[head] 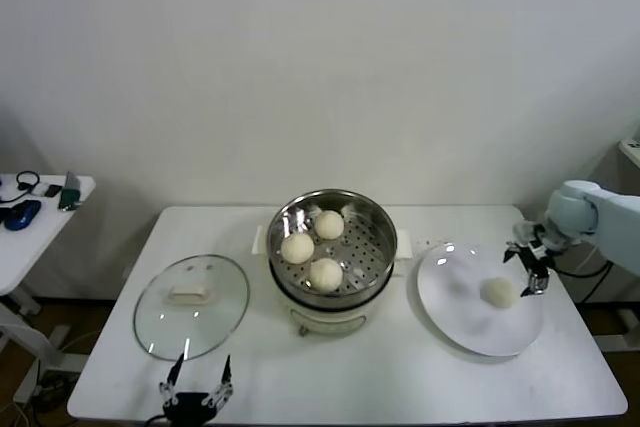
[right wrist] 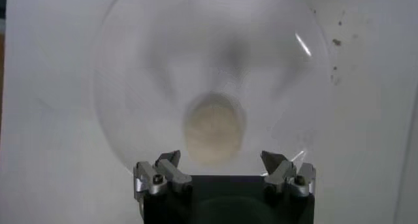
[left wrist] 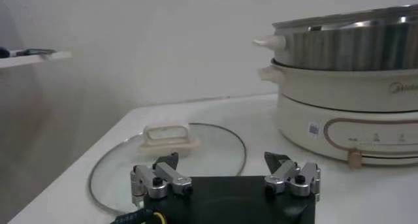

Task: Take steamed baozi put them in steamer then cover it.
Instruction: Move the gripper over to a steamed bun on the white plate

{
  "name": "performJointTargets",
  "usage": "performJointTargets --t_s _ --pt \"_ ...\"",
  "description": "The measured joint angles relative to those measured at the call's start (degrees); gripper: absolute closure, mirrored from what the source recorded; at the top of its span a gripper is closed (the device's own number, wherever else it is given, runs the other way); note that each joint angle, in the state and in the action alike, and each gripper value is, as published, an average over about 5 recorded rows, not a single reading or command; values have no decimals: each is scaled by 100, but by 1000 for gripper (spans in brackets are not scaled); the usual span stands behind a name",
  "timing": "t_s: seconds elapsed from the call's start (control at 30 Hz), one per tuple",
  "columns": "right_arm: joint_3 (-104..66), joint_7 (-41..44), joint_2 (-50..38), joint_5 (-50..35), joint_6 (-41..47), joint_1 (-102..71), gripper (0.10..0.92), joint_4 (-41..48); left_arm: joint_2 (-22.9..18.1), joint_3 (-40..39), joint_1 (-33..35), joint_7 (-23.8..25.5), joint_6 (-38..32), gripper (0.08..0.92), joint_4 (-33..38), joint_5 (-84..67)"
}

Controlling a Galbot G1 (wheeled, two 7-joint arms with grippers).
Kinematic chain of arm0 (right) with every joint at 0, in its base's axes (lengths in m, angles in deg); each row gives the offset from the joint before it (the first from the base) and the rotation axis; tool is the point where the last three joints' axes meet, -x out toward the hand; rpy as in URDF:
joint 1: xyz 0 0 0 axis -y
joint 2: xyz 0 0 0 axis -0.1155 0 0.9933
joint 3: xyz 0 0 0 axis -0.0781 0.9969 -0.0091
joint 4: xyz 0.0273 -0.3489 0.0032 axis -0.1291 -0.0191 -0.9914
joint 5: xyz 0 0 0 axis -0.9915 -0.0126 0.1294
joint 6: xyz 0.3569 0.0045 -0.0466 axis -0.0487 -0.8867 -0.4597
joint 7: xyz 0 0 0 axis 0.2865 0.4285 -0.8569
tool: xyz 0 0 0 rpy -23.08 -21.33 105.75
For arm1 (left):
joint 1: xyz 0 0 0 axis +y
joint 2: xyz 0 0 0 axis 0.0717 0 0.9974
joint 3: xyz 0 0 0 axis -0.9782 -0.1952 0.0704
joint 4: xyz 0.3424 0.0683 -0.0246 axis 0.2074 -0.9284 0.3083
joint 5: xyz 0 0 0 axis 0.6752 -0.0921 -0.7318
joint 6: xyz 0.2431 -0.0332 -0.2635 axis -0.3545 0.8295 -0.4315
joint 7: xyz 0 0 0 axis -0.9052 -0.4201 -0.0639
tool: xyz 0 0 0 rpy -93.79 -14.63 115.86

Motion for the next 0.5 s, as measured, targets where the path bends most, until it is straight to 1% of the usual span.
performJointTargets --t_s 0.37,0.5 --pt "-704 -135 263 135 92 -784 210 451 9 10 30 -14 -22 177 -12 -2" --pt "-795 -136 287 146 134 -878 266 514 18 25 32 -20 -22 177 -3 -8"
